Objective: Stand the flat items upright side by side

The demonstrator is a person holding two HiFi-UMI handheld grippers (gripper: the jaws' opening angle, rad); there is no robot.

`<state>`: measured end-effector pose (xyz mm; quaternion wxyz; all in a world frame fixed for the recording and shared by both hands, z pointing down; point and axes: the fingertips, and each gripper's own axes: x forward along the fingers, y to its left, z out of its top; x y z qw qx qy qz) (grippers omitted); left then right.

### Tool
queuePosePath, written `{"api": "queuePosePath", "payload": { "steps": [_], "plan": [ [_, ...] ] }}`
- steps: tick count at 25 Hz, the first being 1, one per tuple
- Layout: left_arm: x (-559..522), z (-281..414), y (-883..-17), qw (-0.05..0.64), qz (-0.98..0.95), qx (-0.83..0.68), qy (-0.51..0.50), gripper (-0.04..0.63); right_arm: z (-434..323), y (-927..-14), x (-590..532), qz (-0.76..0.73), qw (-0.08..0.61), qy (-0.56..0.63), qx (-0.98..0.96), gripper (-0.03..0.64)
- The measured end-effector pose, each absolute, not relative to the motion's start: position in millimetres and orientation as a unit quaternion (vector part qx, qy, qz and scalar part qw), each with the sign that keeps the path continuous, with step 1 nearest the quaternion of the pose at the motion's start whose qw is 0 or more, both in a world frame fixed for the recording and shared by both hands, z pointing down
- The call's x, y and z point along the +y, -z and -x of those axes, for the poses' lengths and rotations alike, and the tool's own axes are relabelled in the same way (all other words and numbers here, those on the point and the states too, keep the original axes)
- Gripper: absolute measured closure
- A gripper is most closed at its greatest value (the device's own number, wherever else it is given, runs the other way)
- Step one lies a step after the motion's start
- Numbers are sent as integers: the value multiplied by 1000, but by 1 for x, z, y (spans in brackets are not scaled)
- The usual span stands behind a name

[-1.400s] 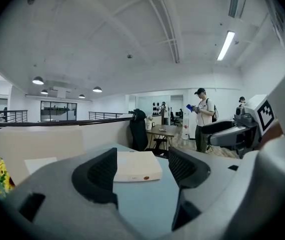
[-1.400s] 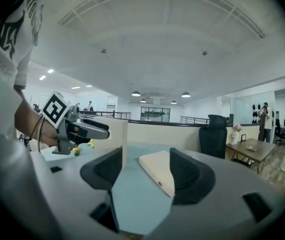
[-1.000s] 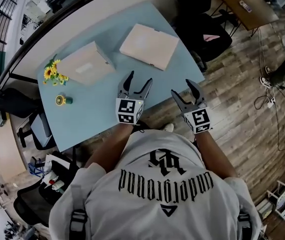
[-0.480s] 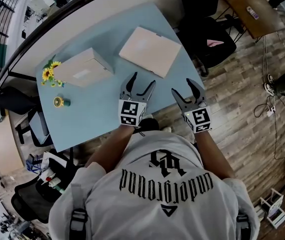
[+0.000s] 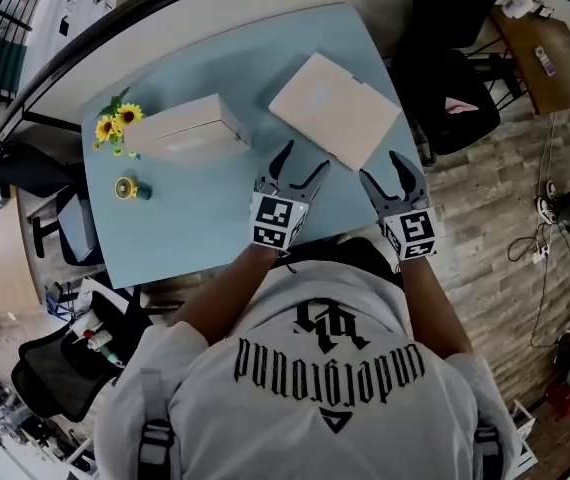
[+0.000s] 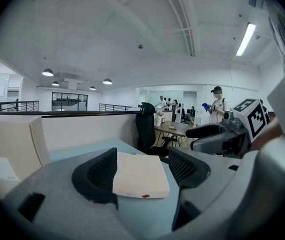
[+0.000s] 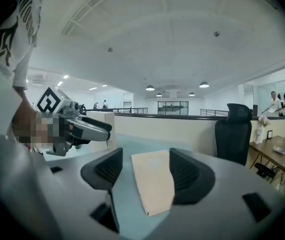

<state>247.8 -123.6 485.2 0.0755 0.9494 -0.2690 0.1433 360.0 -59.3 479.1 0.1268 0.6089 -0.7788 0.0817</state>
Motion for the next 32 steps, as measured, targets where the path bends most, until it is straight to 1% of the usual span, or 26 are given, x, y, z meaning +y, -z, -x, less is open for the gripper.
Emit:
{"api": "queuePosePath", "payload": {
  "steps": [8, 15, 18, 22, 26, 32],
  "plan": [
    [-166, -248, -507, 135, -926, -325, -140, 262, -366, -497, -128, -538, 155, -92, -823, 321],
    [-195, -258, -542, 198, -887, -391, -145, 250, -382, -526, -188, -439, 202, -109, -869, 318],
    [-200, -267, -565, 240, -867, -407, -157, 231, -393, -546, -210, -403, 220, -136, -878, 316],
    [-213, -274, -601, 289, -838, -432, -169, 229, -406, -583, -239, -363, 246, -173, -882, 310],
    [-213, -273, -634, 356, -791, -470, -163, 224, -420, -618, -261, -321, 282, -203, -881, 286],
    [-220, -276, -674, 413, -740, -504, -169, 194, -440, -662, -296, -287, 339, -233, -865, 258]
  ]
}}
